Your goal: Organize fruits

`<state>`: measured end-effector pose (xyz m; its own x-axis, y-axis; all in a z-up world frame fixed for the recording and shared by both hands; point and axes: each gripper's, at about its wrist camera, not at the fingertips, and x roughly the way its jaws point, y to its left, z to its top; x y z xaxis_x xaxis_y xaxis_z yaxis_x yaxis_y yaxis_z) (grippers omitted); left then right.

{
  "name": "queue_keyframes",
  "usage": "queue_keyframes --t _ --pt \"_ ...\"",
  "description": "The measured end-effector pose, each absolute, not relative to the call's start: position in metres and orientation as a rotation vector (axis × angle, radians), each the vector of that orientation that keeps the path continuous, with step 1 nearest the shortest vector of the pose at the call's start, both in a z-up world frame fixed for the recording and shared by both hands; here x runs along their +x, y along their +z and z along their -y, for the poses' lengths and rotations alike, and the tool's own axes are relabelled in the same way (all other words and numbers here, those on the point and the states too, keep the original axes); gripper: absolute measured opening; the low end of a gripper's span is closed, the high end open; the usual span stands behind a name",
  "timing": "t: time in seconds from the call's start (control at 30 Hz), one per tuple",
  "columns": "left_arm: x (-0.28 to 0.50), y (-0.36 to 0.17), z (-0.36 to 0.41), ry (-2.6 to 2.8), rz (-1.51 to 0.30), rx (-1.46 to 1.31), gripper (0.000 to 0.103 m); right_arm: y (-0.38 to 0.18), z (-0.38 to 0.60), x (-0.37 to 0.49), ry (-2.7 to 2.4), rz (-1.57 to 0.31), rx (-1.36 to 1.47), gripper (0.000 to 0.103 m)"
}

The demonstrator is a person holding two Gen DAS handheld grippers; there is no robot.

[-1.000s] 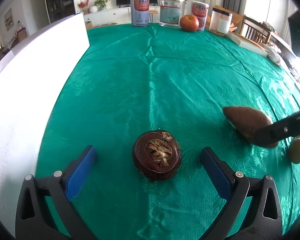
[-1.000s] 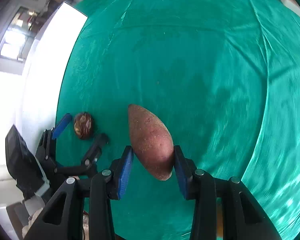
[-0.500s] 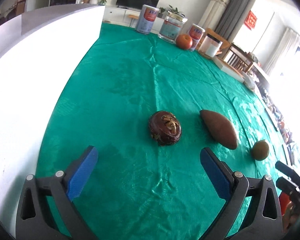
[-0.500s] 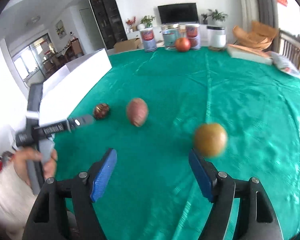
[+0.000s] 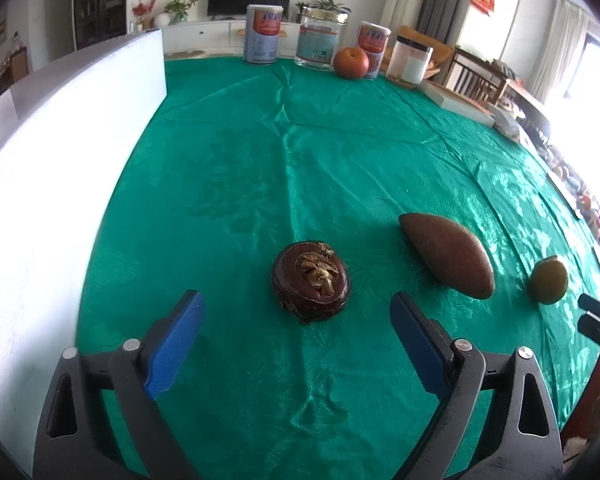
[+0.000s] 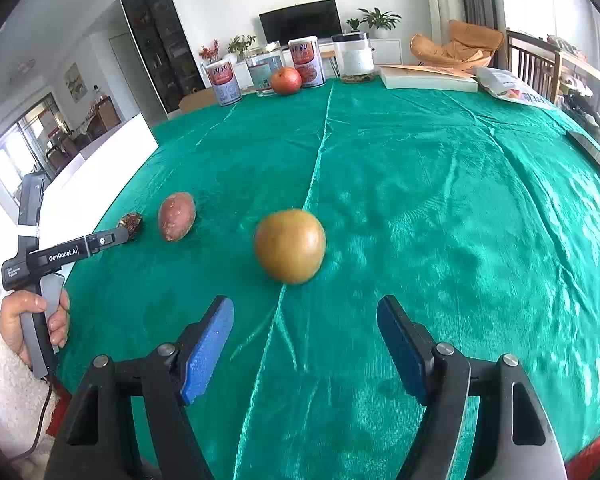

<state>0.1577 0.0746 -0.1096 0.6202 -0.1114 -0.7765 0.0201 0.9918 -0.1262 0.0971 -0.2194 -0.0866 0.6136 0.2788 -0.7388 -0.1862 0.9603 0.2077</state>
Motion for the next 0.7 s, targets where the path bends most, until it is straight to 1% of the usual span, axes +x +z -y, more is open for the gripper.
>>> queue_keyframes --t 0.17,0.2,0.23,0.3,0.43,0.6,0.67,0.7 --pt "0.162 -0.11 -0.069 -0.098 -0.898 -0.084 0.084 -0.073 0.201 0.111 0.318 -0.87 0.085 0.074" --pt "0.163 -0.11 -0.066 -0.101 -0.896 -0.069 0.077 -0.069 0.194 0.117 0.345 -0.879 0.092 0.074" --pt "0.165 -0.111 -0.063 -0.095 -0.901 -0.05 0.063 -0.065 0.186 0.123 0.374 -0.892 0.09 0.074" --pt "0.164 -0.113 -0.06 -0.058 -0.908 -0.02 0.043 -0.059 0.162 0.14 0.431 -0.94 0.058 0.074" --pt "0.151 -0.107 -0.069 -0.044 -0.922 -0.112 0.043 -0.058 0.105 0.179 0.514 -1.031 -0.04 0.074" --pt "0.118 -0.079 -0.084 -0.042 -0.911 -0.217 0.043 -0.085 0.048 0.237 0.537 -1.222 -0.118 0.073" --pt "0.105 -0.063 -0.092 -0.048 -0.9 -0.262 0.043 -0.095 0.038 0.253 0.518 -1.296 -0.139 0.069" --pt "0.098 -0.053 -0.096 -0.052 -0.892 -0.282 0.043 -0.1 0.035 0.258 0.516 -1.333 -0.146 0.06"
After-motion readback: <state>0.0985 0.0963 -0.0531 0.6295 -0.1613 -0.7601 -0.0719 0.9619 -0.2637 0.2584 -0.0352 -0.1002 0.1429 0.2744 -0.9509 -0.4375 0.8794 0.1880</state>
